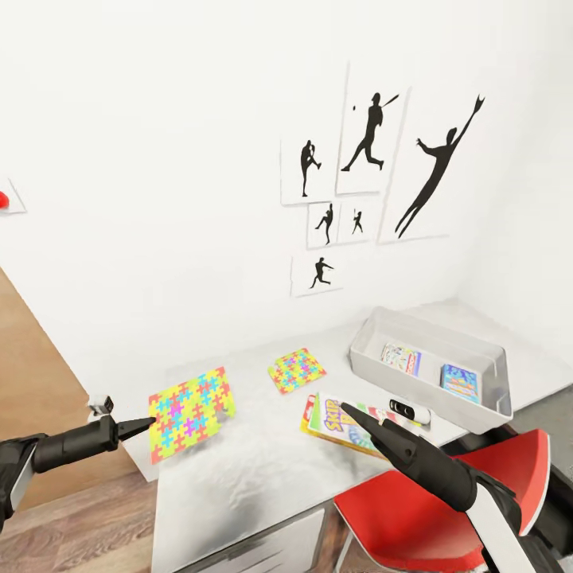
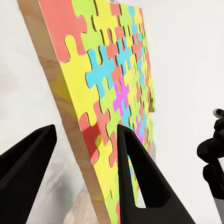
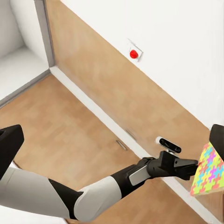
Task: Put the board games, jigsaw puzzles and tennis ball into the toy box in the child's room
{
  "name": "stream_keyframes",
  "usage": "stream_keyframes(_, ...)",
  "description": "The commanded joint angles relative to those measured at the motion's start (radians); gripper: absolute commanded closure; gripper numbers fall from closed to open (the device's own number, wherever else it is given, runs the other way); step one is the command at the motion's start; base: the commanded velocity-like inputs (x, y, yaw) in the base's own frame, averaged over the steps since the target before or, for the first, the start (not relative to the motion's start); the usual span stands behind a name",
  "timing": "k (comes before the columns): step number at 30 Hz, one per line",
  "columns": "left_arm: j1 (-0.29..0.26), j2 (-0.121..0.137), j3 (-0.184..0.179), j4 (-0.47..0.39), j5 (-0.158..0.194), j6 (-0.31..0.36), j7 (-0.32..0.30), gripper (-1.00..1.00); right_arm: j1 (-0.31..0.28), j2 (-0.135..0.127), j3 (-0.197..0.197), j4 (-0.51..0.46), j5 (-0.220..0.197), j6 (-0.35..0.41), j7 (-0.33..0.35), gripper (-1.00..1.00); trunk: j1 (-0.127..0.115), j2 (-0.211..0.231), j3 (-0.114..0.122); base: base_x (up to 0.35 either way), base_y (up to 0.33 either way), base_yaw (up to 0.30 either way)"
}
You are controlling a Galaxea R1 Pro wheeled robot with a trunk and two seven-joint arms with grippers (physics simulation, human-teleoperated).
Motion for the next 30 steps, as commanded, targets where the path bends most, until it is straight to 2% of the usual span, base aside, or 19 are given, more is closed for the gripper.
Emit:
stream_keyframes(1, 0.0, 0.0, 0.0, 0.0, 0.0, 0.01, -0.004, 1.0, -0.001, -0.002, 0.002, 0.001, -0.008, 0.007, 0.0, -1.0, 0.001, -0.002, -0.002, 0.0, 0.0, -0.111)
stream_keyframes(15, 0.0, 0.0, 0.0, 0.0, 0.0, 0.01, -0.004, 1.0, -0.001, -0.002, 0.002, 0.0, -0.008, 0.002, 0.001, -1.0, 0.001, -0.002, 0.0, 0.0, 0.0, -0.026)
stream_keyframes(24, 0.0, 0.001, 0.0, -0.001, 0.0, 0.01, -0.004, 1.0, -0.001, -0.003, 0.002, 0.001, -0.008, 0.001, 0.002, -1.0, 0.001, -0.002, 0.011, 0.0, 0.0, -0.155)
stream_keyframes(27, 0.0, 0.001, -0.001, -0.024, 0.0, 0.011, -0.004, 1.0, -0.001, -0.005, -0.002, -0.001, -0.008, 0.002, 0.0, -1.0, 0.001, -0.002, 0.015, 0.0, 0.0, -0.179)
stream_keyframes(30, 0.0, 0.001, -0.003, -0.061, 0.0, 0.016, -0.004, 1.0, 0.0, -0.006, -0.023, -0.005, -0.009, 0.007, -0.004, -1.0, 0.001, -0.002, 0.017, 0.0, 0.0, -0.09)
